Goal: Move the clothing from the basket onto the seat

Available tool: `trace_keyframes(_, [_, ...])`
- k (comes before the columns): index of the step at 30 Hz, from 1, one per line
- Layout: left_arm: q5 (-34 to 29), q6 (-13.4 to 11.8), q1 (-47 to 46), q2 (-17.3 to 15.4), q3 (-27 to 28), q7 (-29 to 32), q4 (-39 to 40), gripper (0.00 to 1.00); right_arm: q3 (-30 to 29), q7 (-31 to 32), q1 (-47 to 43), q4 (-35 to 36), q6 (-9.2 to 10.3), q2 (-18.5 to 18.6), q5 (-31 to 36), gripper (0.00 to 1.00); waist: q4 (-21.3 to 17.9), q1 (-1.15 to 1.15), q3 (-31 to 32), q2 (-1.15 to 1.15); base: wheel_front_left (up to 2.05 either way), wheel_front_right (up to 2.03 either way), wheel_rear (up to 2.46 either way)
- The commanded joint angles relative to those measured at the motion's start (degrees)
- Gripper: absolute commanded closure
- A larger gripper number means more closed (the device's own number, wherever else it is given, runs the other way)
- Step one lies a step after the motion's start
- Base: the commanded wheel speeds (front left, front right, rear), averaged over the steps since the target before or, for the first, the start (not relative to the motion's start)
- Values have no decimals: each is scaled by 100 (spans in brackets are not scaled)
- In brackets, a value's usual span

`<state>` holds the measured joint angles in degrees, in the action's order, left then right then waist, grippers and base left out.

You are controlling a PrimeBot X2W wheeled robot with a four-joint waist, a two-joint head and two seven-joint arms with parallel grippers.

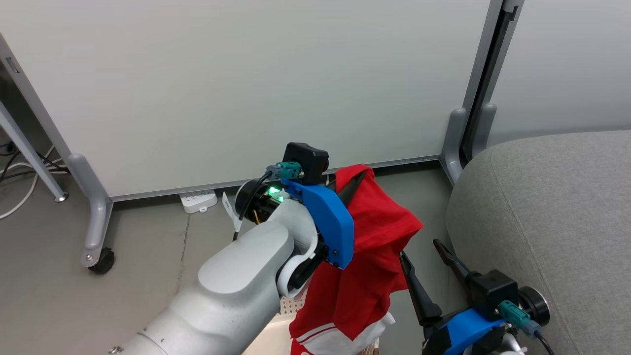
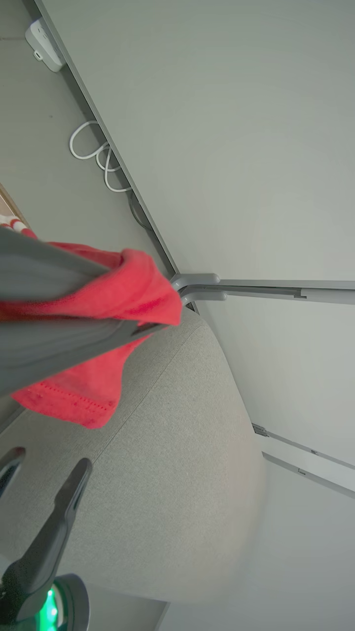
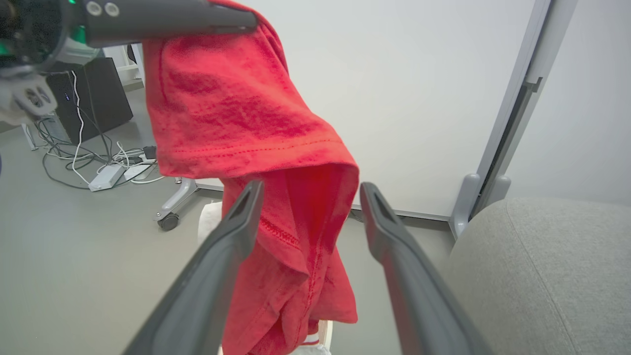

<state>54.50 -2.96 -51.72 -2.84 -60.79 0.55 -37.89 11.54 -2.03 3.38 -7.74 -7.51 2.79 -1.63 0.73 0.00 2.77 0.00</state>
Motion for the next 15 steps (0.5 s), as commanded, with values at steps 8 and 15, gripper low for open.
trace_keyframes(8, [348, -87, -255, -13, -292, -229, -137, 100, -30, 50, 59, -22, 4, 18, 72, 0, 32, 0, -49, 0, 0, 0, 0])
trace_keyframes(15, [538, -98, -366, -12, -539, -289, -164, 100, -145, 195, 455, -258, 4, 18, 311, 0, 77, 0, -136, 0, 0, 0, 0])
